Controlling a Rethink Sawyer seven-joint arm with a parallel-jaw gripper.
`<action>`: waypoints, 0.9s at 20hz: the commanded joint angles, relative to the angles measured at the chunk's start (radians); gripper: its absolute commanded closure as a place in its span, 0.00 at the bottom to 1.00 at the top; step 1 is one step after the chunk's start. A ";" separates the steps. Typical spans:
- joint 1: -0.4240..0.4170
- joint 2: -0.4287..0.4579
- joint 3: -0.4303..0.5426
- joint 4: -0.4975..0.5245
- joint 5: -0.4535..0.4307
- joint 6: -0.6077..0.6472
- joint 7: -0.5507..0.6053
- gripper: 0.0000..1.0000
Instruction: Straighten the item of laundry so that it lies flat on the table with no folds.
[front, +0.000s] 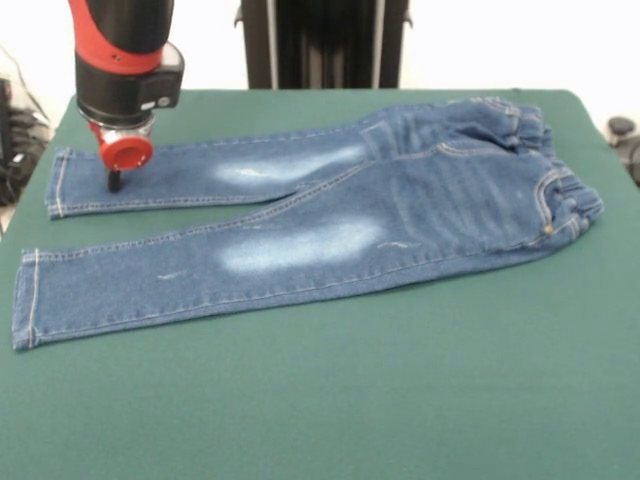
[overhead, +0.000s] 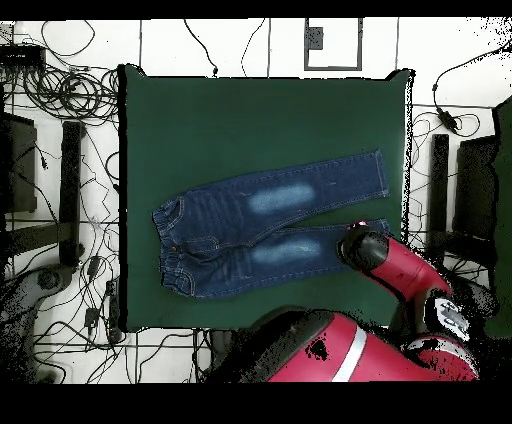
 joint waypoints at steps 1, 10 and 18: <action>0.040 0.045 0.052 -0.041 0.003 0.046 0.087 1.00; 0.033 0.039 0.034 -0.065 -0.002 0.066 0.068 1.00; -0.017 -0.034 0.098 -0.031 -0.069 0.148 -0.045 0.00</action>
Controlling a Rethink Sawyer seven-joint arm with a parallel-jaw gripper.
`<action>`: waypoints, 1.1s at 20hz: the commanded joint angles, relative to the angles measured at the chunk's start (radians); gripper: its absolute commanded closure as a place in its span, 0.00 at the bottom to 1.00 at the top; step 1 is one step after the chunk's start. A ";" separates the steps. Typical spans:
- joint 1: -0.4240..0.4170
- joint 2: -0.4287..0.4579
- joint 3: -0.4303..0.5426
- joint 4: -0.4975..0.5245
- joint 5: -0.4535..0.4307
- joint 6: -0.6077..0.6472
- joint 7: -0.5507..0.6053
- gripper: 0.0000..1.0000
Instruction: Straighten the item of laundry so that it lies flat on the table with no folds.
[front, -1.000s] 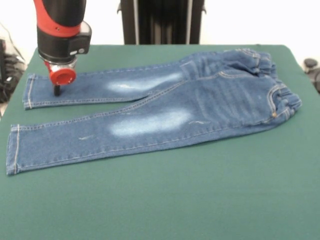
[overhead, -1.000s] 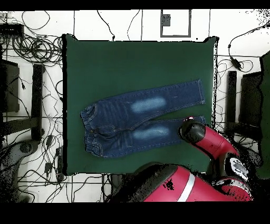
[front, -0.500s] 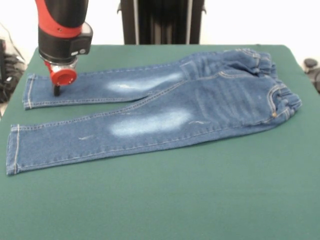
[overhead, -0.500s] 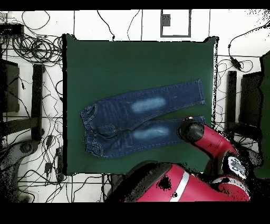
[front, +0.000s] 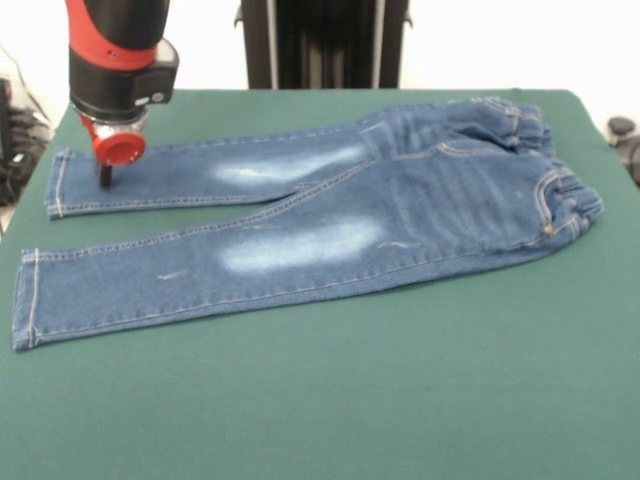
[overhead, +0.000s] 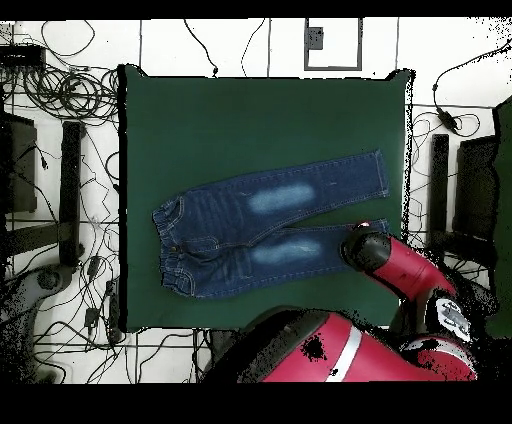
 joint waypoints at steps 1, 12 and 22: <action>-0.027 -0.033 0.129 -0.013 -0.046 0.134 -0.047 0.00; -0.088 -0.012 0.188 -0.009 -0.039 0.148 -0.020 0.00; -0.165 0.063 0.269 -0.003 -0.030 0.057 0.004 0.00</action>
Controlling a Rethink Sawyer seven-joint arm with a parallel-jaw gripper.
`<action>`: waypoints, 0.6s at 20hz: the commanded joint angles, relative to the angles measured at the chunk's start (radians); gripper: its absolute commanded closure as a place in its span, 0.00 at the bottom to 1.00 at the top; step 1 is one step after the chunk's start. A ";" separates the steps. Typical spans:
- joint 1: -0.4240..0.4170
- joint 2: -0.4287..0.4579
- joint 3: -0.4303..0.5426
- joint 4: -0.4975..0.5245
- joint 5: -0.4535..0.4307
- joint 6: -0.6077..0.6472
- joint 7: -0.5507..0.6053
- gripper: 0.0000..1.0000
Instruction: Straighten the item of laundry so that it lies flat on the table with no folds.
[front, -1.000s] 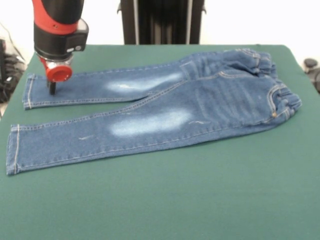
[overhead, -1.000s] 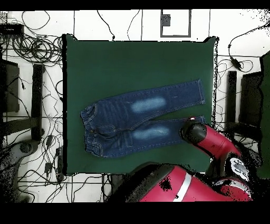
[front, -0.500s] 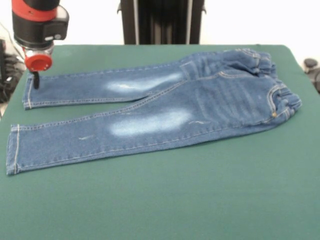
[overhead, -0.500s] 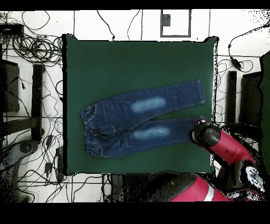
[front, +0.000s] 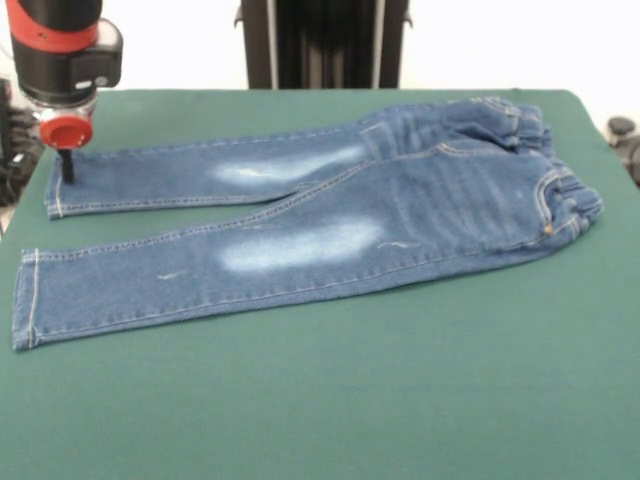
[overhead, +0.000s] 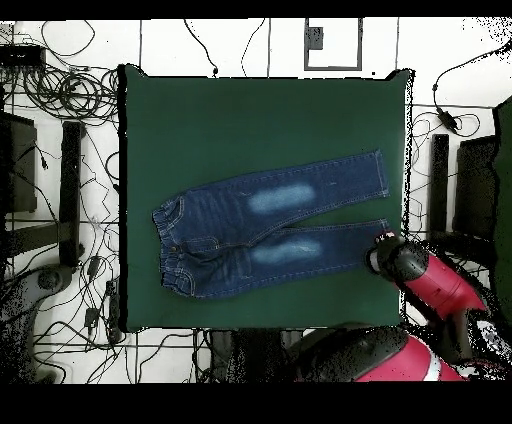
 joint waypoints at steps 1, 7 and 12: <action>-0.018 0.095 0.223 0.003 -0.002 0.017 0.012 0.00; -0.045 0.099 0.273 0.026 0.015 -0.020 0.046 0.00; -0.038 0.127 0.265 0.005 0.004 -0.048 0.054 0.00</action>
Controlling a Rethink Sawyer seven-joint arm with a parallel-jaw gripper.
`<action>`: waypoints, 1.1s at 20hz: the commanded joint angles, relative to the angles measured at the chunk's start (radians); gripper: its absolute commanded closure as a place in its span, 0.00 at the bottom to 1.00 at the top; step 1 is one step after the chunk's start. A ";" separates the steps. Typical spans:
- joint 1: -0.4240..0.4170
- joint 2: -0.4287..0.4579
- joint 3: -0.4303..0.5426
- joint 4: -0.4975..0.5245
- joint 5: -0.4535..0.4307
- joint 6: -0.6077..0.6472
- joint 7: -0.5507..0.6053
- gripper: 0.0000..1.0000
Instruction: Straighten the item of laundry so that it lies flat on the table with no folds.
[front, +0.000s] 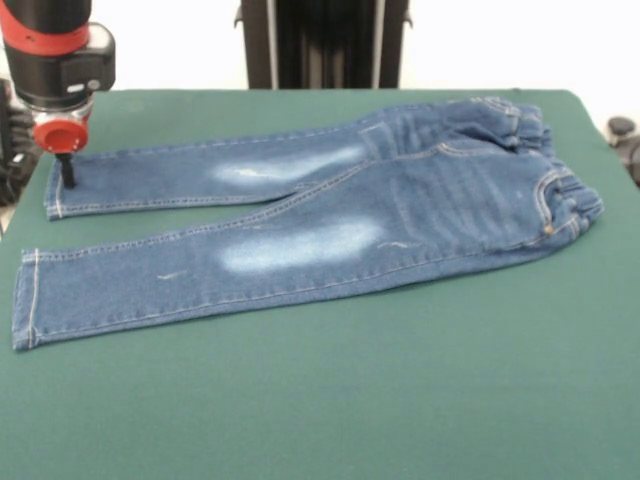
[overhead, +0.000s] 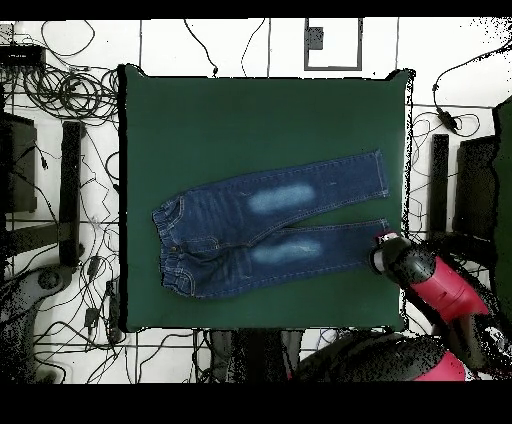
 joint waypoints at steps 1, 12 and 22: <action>0.036 0.147 0.190 -0.016 -0.002 -0.054 0.056 0.00; 0.103 0.144 0.106 -0.040 -0.018 -0.041 0.097 1.00; 0.112 0.147 0.070 -0.064 -0.037 -0.048 0.076 1.00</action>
